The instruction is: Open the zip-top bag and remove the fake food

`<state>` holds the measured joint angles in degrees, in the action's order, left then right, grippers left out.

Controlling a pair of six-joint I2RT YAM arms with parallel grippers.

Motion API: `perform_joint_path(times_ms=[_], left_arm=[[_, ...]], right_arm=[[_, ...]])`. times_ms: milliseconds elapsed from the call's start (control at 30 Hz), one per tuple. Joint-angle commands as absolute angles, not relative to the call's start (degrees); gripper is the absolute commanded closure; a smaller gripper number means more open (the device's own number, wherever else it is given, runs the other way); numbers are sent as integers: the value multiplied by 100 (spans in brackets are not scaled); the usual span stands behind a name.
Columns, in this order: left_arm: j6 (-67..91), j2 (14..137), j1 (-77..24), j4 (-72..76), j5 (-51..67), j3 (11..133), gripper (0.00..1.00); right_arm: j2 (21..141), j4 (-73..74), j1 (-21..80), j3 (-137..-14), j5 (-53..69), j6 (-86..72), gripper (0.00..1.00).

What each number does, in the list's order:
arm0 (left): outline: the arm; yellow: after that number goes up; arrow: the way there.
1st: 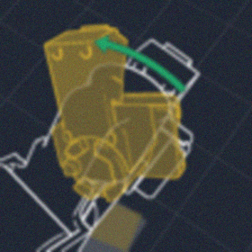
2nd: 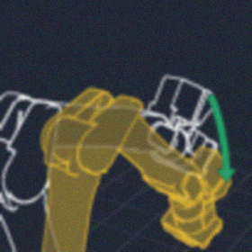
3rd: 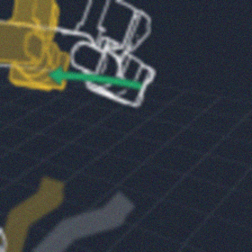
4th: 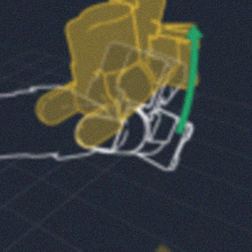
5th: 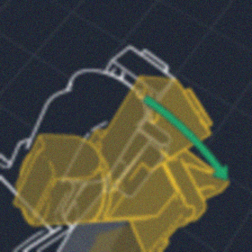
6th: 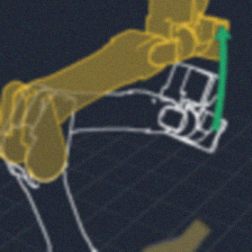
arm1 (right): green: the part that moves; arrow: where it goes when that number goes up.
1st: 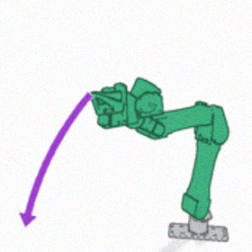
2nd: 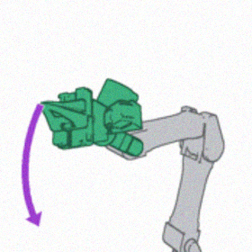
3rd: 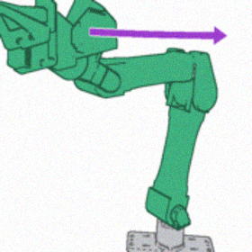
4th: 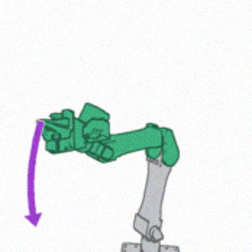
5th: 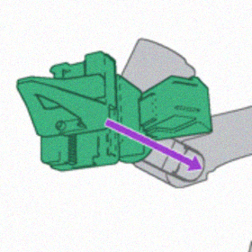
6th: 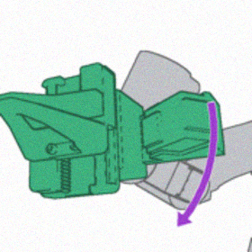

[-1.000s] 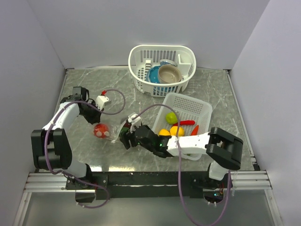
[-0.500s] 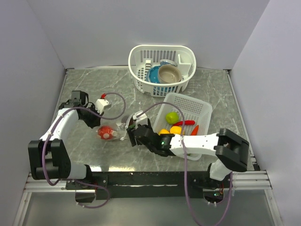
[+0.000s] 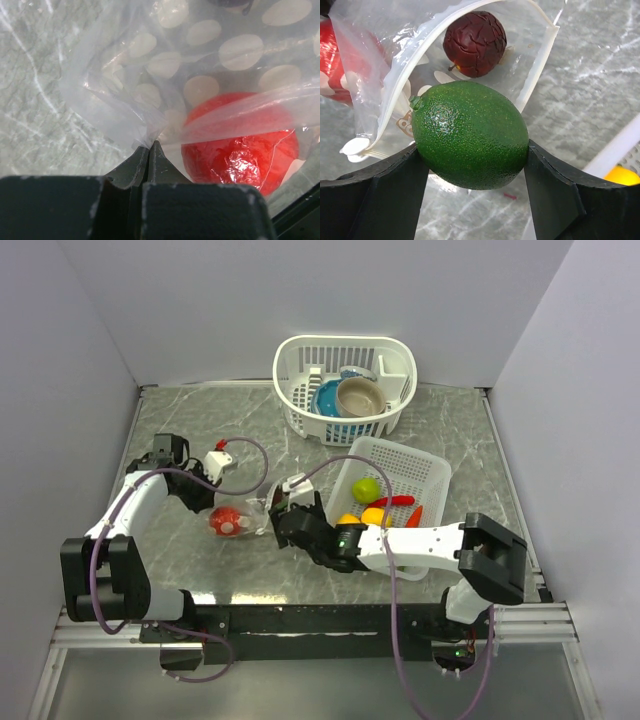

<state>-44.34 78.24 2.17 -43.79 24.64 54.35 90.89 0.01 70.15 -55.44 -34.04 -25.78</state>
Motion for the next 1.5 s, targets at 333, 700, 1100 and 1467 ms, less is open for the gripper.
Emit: perform_joint_path(times_ms=[333,700,1100,1467], left_arm=[[-5027,7629,422,-3814,1046,5396,99],[-4983,7655,413,-3955,1082,5555,12],[-4861,7794,668,-4439,1818,5854,62],[-4517,9307,958,-4122,2487,6046,49]], right_arm=[[10652,-290,6917,-6240,-2515,-2276,15],[10732,-499,6750,-6548,-2707,-1794,10],[10758,-1528,6267,-6170,-2171,-1468,8],[10722,-2707,6258,-5756,-1195,-1354,6]])
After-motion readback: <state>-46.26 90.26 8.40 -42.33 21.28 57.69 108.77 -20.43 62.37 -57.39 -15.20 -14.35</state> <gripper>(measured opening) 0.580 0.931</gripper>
